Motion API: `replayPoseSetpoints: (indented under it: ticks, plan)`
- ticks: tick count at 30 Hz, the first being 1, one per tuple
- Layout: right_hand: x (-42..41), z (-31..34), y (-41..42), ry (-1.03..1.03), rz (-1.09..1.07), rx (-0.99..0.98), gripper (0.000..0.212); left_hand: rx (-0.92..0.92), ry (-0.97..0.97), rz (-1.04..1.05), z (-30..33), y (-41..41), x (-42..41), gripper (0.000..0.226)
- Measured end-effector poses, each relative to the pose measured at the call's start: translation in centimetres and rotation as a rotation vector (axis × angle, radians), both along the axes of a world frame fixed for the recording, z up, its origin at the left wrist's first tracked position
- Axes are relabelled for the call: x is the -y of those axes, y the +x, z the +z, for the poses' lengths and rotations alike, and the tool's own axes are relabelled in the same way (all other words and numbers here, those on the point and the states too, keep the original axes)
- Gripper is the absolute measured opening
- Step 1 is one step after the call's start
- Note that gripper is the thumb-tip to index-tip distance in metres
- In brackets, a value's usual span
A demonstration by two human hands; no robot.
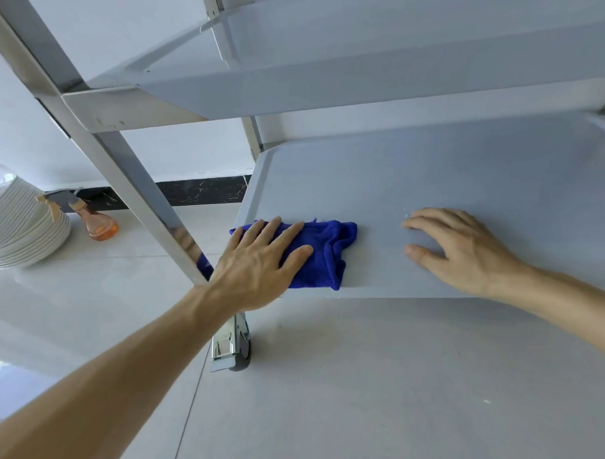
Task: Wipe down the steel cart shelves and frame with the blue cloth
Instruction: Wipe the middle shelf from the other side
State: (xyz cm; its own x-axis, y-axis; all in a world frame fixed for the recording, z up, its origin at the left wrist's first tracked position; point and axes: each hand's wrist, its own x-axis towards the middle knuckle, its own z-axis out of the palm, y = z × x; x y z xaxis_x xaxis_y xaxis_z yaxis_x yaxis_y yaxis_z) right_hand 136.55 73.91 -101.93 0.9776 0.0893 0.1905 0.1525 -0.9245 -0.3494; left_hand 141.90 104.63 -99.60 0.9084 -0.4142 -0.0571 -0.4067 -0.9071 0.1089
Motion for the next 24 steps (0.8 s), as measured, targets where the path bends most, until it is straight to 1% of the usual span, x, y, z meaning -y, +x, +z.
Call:
replayPoseSetpoints:
  ticks: [1,2,3,6,9,11,13,15,17,18,19,21,23,24]
  plan:
    - [0.6,0.2,0.3,0.03,0.002,-0.015,0.038,-0.012,-0.012,0.022,-0.3,0.0,0.4,0.071]
    - [1.3,0.4,0.6,0.034,-0.009,-0.02,0.037,-0.014,-0.006,0.002,-0.4,0.0,1.1,0.075]
    - [2.1,0.6,0.7,0.001,-0.042,-0.023,0.038,-0.01,-0.006,-0.022,-0.5,-0.2,2.1,0.078]
    - [3.3,0.2,0.3,-0.128,-0.176,-0.067,0.048,0.048,-0.016,-0.118,-0.9,-2.2,5.7,0.075]
    - [3.2,-0.3,0.3,-0.15,-0.175,-0.07,0.05,0.062,0.006,-0.167,-1.6,-4.4,8.9,0.072]
    - [3.3,-0.1,0.2,-0.142,-0.174,-0.096,0.053,0.101,0.04,-0.192,-1.7,-4.4,9.0,0.071]
    - [3.5,0.0,0.2,-0.132,-0.176,-0.117,0.055,0.117,0.058,-0.192,-1.2,-3.0,7.0,0.071]
    - [3.4,0.0,0.3,-0.13,-0.167,-0.133,0.054,0.084,0.141,-0.092,-0.6,-0.3,3.6,0.077]
    - [3.4,0.1,0.4,-0.146,-0.148,-0.171,0.052,0.047,0.24,0.121,0.2,2.2,0.3,0.083]
    - [3.5,0.4,0.4,-0.156,-0.128,-0.194,0.052,0.032,0.26,0.228,0.4,3.1,-0.7,0.083]
    - [3.7,0.7,0.2,-0.157,-0.104,-0.209,0.052,0.022,0.266,0.292,0.3,3.7,-1.2,0.084]
    - [4.3,1.3,-0.2,-0.155,-0.092,-0.173,0.054,0.029,0.228,0.302,-0.4,4.3,-0.8,0.086]
    - [4.9,1.3,-0.6,-0.184,-0.182,-0.121,0.058,0.055,0.13,0.297,-1.1,4.3,0.1,0.084]
    - [5.2,1.1,-0.8,-0.198,-0.248,-0.138,0.06,0.069,0.093,0.293,-1.3,4.3,0.5,0.082]
